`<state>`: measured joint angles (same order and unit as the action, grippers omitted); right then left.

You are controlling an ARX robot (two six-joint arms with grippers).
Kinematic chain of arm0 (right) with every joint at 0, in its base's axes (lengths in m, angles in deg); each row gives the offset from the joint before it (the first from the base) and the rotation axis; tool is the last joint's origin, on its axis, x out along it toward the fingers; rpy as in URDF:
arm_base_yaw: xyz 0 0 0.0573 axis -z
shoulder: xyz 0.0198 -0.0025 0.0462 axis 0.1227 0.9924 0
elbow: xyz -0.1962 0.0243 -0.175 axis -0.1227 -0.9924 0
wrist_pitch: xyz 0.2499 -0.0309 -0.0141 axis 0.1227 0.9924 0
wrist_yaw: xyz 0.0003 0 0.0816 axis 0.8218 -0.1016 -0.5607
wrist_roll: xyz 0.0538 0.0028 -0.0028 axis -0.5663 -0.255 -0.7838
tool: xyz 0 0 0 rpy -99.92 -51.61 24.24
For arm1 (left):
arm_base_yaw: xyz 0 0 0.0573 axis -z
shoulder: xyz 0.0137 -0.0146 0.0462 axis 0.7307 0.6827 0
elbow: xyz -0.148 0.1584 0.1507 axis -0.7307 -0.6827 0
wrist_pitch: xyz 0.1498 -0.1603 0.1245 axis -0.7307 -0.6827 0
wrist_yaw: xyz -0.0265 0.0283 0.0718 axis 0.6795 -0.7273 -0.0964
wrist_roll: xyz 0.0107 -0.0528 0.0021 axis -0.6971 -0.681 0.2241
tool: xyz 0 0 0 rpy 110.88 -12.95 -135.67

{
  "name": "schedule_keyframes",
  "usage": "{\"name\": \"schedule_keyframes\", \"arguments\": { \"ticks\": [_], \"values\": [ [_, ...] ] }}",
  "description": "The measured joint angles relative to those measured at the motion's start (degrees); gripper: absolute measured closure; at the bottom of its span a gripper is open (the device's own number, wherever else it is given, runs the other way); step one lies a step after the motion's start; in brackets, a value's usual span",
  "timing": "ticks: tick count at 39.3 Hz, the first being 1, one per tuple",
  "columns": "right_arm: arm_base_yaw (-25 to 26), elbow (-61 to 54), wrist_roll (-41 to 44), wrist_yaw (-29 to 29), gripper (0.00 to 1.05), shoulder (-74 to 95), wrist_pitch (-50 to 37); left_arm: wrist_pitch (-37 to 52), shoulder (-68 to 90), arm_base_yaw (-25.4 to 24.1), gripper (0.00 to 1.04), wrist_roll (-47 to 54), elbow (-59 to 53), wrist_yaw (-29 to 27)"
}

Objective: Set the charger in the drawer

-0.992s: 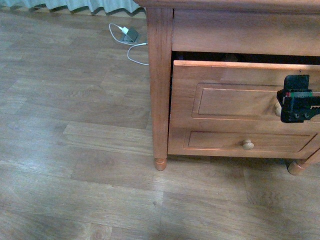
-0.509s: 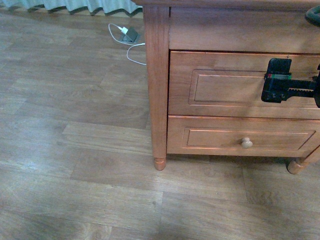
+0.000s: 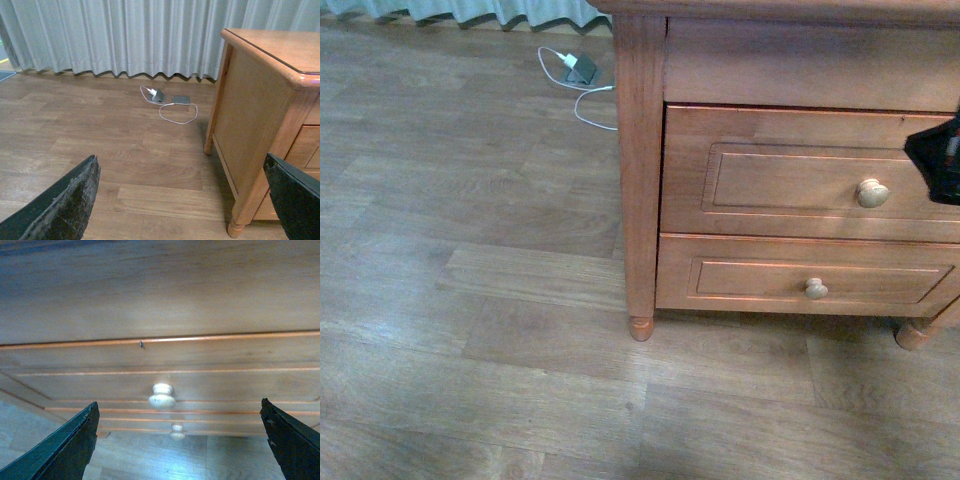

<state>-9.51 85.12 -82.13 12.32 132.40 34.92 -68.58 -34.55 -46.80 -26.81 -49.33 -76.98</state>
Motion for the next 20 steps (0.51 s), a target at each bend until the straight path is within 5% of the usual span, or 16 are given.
{"name": "schedule_keyframes", "arguments": {
  "ticks": [20],
  "values": [
    [14.7, -13.4, 1.0, -14.1, 0.09, -56.7, 35.3, 0.0, 0.0, 0.0, 0.06, 0.0, 0.0, 0.0]
  ]
}}
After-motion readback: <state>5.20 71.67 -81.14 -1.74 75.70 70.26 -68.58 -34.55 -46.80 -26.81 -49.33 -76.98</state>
